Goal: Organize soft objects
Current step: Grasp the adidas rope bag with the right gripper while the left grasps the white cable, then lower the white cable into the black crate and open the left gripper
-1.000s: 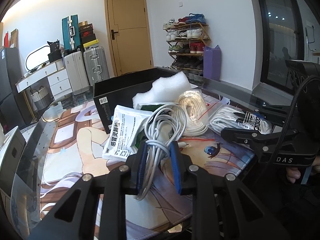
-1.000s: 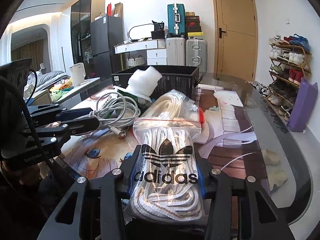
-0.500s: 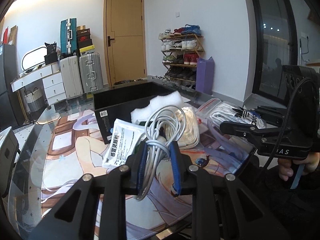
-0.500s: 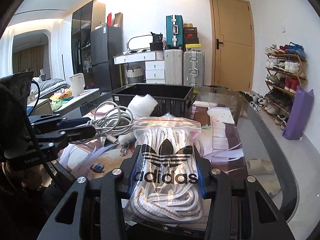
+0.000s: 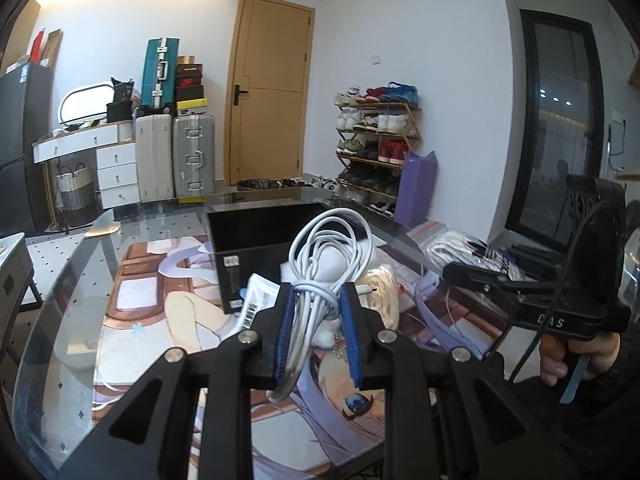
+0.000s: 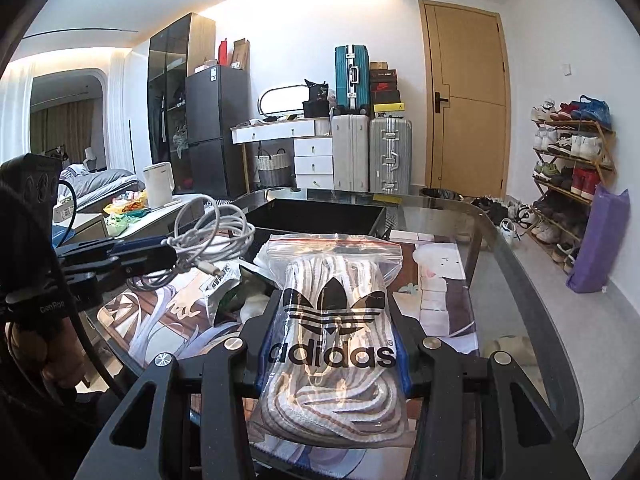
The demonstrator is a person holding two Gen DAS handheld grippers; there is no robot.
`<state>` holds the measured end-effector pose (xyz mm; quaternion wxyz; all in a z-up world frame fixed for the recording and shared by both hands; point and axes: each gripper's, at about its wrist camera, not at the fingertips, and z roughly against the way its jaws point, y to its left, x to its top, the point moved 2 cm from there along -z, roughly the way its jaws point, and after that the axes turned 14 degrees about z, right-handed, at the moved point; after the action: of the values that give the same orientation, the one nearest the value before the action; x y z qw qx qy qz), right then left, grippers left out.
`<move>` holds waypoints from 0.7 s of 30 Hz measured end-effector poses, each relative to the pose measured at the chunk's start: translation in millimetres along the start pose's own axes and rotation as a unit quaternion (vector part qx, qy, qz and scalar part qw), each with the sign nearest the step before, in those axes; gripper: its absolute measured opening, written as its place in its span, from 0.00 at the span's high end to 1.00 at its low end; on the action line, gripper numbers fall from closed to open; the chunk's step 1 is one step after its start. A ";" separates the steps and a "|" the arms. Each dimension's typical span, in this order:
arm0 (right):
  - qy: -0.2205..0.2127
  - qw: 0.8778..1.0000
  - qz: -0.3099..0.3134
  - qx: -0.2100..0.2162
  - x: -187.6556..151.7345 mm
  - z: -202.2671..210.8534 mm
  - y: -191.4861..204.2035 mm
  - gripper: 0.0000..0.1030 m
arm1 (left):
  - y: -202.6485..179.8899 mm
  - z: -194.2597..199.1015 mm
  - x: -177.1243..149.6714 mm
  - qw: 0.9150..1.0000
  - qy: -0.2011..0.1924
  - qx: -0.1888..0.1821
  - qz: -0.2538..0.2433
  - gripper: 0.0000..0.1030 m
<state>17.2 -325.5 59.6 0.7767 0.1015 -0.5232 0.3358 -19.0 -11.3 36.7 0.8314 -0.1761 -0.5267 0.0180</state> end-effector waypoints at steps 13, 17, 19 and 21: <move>-0.008 1.000 0.009 0.021 25.3 -17.1 -7.8 0.56 | 12.0 -1.9 24.8 0.998 -0.034 0.053 0.012 0.79; -0.013 1.000 0.013 0.021 36.1 -23.7 -10.6 0.56 | 17.1 -7.1 31.9 0.997 -0.041 0.069 0.016 0.79; -0.013 1.000 0.010 0.026 40.4 -28.7 -12.5 0.56 | 19.7 -10.2 36.1 0.996 -0.044 0.075 0.019 0.79; -0.011 0.999 0.008 0.029 42.9 -33.5 -13.3 0.56 | 21.1 -13.2 38.2 0.996 -0.046 0.080 0.016 0.79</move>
<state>60.3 -300.6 85.4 0.7647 0.1231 -0.5228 0.3561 12.9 13.1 58.2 0.8174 -0.1164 -0.5583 0.0820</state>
